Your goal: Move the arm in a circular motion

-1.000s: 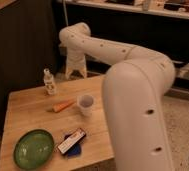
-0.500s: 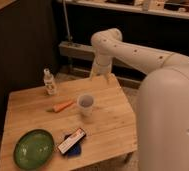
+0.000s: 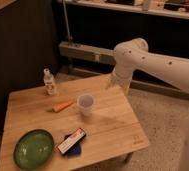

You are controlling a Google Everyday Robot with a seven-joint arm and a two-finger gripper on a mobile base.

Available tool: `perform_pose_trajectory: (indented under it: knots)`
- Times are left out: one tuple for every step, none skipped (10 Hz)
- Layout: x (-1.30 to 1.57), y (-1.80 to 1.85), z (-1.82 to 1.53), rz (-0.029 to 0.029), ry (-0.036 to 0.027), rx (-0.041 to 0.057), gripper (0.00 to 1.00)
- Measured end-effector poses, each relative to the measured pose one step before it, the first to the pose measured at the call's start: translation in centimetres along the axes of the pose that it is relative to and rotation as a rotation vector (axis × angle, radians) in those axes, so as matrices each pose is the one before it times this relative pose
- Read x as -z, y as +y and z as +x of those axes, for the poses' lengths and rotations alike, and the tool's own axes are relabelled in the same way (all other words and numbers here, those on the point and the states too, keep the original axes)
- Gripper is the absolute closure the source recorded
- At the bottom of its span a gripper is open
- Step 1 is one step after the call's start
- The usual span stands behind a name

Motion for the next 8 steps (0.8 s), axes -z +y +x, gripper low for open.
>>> perform_pose_trajectory:
  knots:
    - [0.765, 0.086, 2.297, -0.00929, -0.0096, 0.00862, 0.35]
    - [0.496, 0.359, 1.748, -0.01085, -0.00459, 0.01101, 0.35]
    - [0.793, 0.949, 3.075, -0.01981, -0.00149, 0.02309, 0.35]
    - [0.416, 0.727, 1.84, -0.0067, 0.00212, 0.01396, 0.35]
    - [0.394, 1.134, 2.447, -0.00516, 0.01062, 0.0225, 0.35]
    - [-0.11, 1.264, 2.135, -0.00332, 0.02365, 0.02742, 0.35]
    - [-0.529, 2.302, 2.133, 0.00317, 0.02984, 0.0408, 0.35]
    - [-0.624, 1.816, 0.895, 0.00222, 0.02169, 0.02592, 0.35]
